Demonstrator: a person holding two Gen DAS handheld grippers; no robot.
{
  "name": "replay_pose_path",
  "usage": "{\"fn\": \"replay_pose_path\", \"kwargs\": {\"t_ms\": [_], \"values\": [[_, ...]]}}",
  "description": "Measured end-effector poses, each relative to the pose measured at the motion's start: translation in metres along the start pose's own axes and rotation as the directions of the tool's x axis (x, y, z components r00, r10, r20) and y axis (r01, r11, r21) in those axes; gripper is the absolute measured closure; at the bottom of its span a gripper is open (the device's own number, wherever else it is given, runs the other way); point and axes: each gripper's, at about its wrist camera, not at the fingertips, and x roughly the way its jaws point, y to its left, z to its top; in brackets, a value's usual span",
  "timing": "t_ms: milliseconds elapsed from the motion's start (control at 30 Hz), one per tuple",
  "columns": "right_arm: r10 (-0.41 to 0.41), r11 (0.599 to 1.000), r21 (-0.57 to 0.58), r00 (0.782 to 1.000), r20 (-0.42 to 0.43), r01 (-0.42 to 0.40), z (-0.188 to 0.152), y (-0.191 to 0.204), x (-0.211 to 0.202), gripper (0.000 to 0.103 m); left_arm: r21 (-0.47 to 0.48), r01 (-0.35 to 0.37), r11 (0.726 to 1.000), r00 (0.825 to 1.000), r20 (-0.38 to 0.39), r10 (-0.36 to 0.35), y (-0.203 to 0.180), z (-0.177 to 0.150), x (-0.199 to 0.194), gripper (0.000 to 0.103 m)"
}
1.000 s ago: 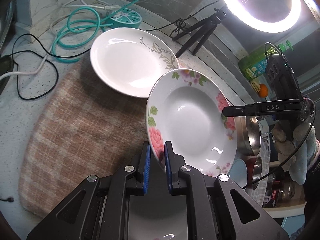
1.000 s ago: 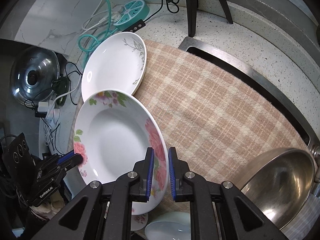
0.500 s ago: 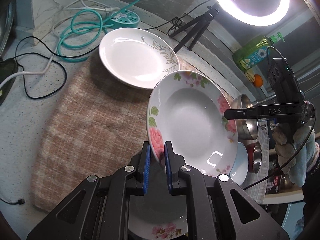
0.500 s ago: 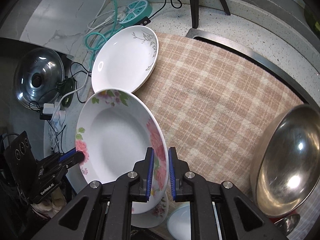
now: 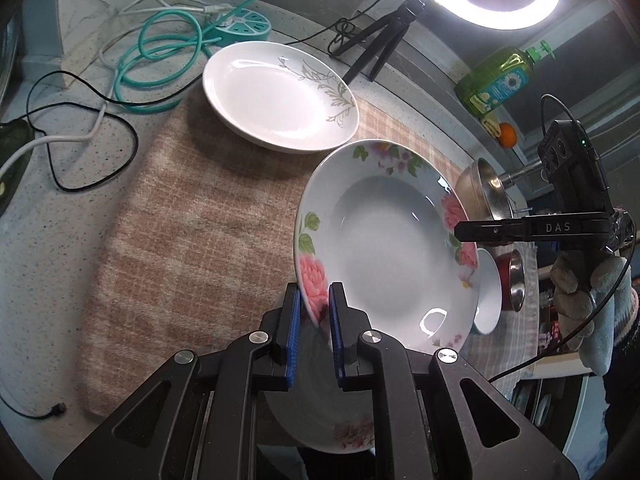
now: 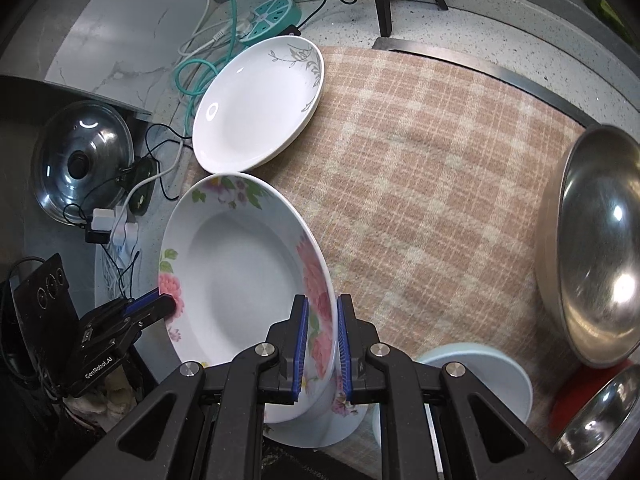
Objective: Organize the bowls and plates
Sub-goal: 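Carry rose-rimmed plate onto the pink-flowered flat plate with right gripper while left gripper holds that plate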
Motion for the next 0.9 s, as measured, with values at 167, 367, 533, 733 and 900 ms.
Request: {"fn": "replay_pose_path", "kwargs": {"t_ms": [167,367,533,733,900], "values": [[0.007,1.0,0.028,1.0,0.012,-0.007,-0.014,0.002,0.003,0.09,0.024,0.01,1.0,1.0,-0.016,-0.009,0.004,-0.005,-0.002,0.091],[0.01,0.998,0.067,1.0,0.025,-0.012,-0.034,0.002,0.007,0.09,0.052,0.026,0.998,0.999,-0.037,-0.024,0.008,-0.009,-0.003,0.091],[0.012,0.995,0.097,0.999,0.033,-0.015,-0.05,0.003,0.01,0.09,0.073,0.038,0.997,0.998,-0.046,-0.035,0.01,-0.012,-0.005,0.091],[0.012,0.992,0.125,0.999,0.045,-0.017,-0.067,0.005,0.012,0.09,0.093,0.051,0.994,0.997,-0.066,-0.045,0.012,-0.016,-0.003,0.091],[0.013,0.988,0.154,0.999,0.047,-0.02,-0.077,0.002,0.016,0.09,0.107,0.059,0.992,0.995,-0.087,-0.049,0.013,-0.019,0.002,0.091]]}}
